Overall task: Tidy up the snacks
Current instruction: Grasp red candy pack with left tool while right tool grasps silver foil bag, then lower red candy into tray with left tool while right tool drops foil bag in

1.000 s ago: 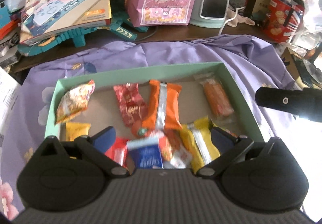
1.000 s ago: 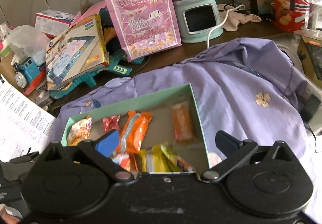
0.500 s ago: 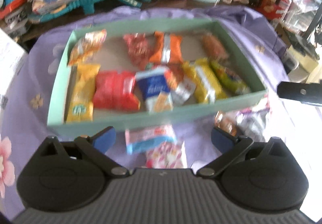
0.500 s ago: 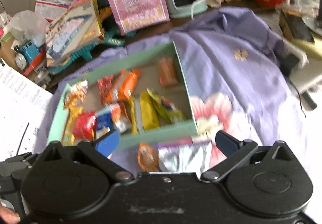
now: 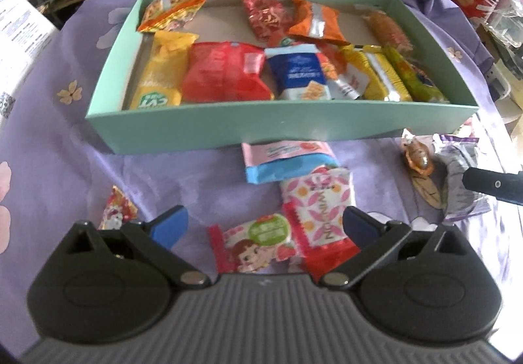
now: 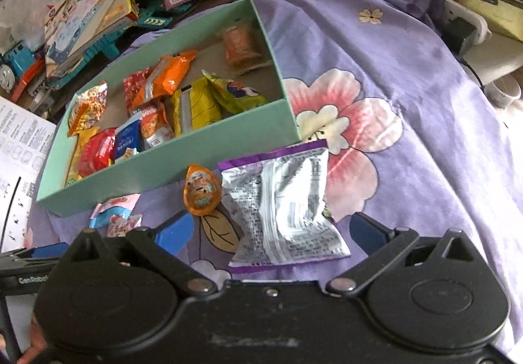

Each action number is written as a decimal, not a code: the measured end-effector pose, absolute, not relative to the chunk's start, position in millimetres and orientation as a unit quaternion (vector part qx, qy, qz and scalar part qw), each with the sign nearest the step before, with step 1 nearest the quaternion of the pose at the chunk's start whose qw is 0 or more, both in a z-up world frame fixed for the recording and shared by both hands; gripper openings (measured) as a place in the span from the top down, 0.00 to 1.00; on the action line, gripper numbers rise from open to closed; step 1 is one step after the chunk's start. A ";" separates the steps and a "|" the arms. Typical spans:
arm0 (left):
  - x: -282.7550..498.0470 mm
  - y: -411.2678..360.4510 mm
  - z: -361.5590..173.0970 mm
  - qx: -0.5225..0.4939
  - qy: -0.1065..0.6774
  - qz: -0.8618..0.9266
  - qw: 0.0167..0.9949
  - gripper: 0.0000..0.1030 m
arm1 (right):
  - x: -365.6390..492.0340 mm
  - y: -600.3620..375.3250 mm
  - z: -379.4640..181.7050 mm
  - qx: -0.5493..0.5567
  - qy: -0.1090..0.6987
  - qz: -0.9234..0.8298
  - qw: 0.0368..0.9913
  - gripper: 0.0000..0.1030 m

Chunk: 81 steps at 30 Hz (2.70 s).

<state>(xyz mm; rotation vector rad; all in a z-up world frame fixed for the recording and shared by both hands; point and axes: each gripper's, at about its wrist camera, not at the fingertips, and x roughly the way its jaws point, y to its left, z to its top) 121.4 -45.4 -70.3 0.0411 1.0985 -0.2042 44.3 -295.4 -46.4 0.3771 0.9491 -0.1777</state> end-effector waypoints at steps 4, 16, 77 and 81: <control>124.1 -38.6 -73.3 0.019 0.522 -0.087 0.848 0.00 | 53.8 -291.3 -50.7 0.160 0.450 -0.090 0.874 0.01; 113.9 -43.9 -68.8 0.017 0.528 -0.111 0.842 0.00 | 51.8 -281.8 -60.4 0.124 0.443 -0.093 0.883 0.30; 264.4 -40.1 15.3 0.017 0.437 -0.100 0.894 0.69 | 198.2 -294.0 40.2 0.172 0.388 -0.050 0.904 0.32; 292.6 -43.4 3.2 0.021 0.443 -0.094 0.891 0.69 | 235.5 -287.6 27.5 0.164 0.399 -0.044 0.901 0.32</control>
